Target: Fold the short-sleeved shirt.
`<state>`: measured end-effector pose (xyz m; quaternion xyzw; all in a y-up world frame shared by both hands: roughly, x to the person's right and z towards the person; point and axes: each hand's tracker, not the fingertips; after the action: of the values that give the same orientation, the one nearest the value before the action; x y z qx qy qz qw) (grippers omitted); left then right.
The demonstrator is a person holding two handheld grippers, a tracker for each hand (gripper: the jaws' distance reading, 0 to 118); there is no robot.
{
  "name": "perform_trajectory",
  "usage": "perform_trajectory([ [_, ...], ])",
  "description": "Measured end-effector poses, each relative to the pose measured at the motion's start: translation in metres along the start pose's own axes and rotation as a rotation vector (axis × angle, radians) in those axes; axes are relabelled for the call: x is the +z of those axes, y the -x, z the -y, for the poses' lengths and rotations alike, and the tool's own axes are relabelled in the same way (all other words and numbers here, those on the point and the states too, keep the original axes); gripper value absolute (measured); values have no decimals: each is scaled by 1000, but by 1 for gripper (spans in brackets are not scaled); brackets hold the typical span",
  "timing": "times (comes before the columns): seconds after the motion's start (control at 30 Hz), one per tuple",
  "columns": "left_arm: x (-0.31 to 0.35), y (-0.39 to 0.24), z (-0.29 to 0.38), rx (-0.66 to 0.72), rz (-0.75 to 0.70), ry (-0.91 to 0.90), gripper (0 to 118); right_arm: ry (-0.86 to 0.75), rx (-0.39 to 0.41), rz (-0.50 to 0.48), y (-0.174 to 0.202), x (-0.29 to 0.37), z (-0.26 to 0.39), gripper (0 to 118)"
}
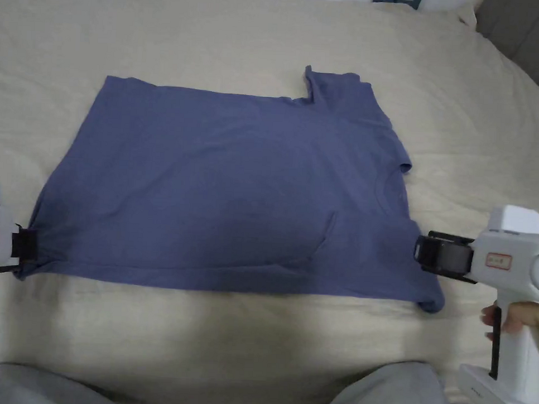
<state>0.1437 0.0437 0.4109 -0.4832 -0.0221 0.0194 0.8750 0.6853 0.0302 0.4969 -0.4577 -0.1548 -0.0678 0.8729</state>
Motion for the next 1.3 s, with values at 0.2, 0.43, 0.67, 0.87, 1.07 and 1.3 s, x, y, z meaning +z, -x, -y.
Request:
perform_trajectory([
  [0.2, -5, 2, 2, 27, 0, 21, 0, 148, 17, -11, 9, -38, 40, 89],
  [0.43, -7, 8, -1, 55, 0, 41, 0, 136, -58, -96, 9, -35, 35, 10],
  [0.67, 5, 33, -46, 271, 172, 9, 0, 119, -34, -213, -5, 11, -28, 10],
  [0.87, -25, 35, -121, 336, 142, -69, 0, 79, -83, -240, 2, 0, -115, 10],
  [1.07, -88, 12, -183, 380, 136, -59, 1, 170, -99, -156, 20, -70, -182, 10],
  [1.3, -155, -4, -215, 386, 42, -2, 39, 234, -103, -101, 36, -141, -212, 31],
])
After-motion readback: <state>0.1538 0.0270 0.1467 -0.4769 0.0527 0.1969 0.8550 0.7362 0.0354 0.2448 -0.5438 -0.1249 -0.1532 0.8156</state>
